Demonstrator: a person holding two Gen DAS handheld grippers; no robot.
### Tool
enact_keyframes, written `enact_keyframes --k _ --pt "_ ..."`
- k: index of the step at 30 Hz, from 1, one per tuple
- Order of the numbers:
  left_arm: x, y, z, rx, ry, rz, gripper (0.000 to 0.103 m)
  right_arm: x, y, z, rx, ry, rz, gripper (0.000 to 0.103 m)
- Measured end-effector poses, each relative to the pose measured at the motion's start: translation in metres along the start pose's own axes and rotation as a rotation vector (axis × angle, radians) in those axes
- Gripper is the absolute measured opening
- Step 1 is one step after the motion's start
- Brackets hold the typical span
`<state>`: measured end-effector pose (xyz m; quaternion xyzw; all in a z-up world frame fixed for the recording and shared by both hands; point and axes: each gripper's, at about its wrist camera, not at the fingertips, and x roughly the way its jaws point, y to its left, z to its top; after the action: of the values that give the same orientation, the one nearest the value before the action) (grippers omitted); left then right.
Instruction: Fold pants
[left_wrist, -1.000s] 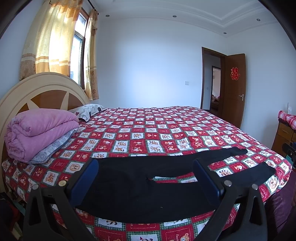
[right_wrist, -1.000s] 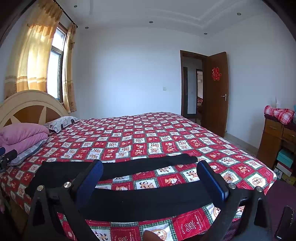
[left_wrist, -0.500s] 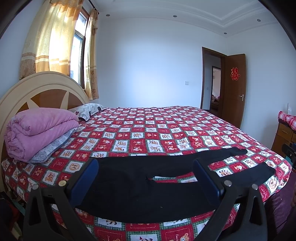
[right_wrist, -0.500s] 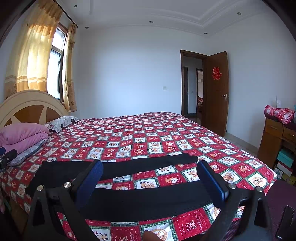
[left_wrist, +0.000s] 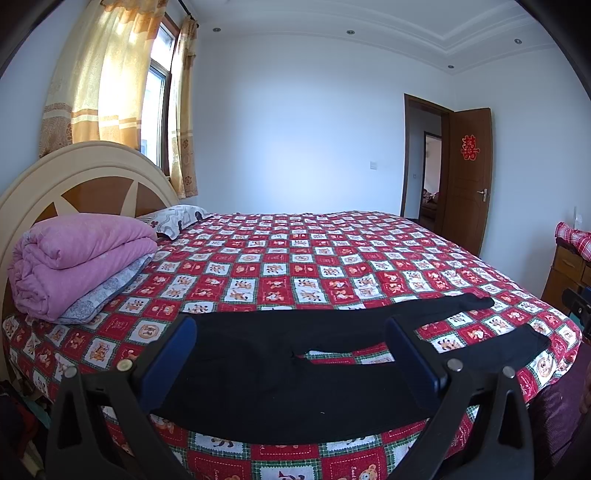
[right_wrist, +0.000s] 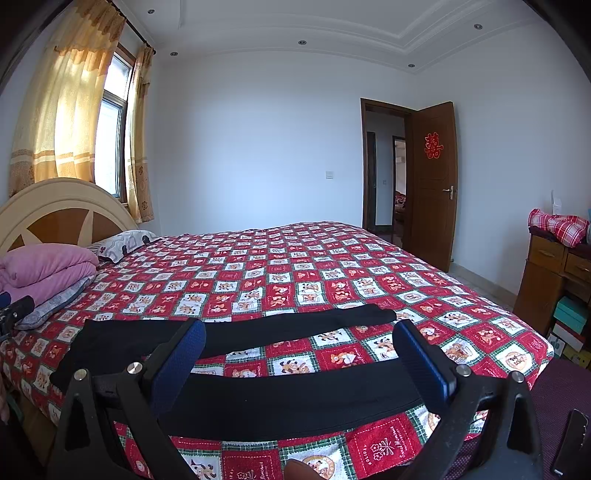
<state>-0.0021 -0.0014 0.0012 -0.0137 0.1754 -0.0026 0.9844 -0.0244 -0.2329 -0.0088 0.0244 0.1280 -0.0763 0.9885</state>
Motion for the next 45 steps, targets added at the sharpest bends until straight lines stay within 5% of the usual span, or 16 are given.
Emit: enact_keyframes --k 33,39,45 --pt "0.022 0.0 -0.023 -0.01 0.051 0.01 0.103 0.013 0.001 -0.009 -0.007 0.033 -0.004 0.102" --pt "0.068 0.028 -0.042 -0.002 0.134 0.107 0.103 0.033 0.0 -0.019 -0.025 0.074 -0.017 0.102" --pt "0.131 0.118 -0.063 -0.114 0.245 0.281 0.103 0.074 -0.015 -0.042 -0.007 0.173 -0.06 0.102"
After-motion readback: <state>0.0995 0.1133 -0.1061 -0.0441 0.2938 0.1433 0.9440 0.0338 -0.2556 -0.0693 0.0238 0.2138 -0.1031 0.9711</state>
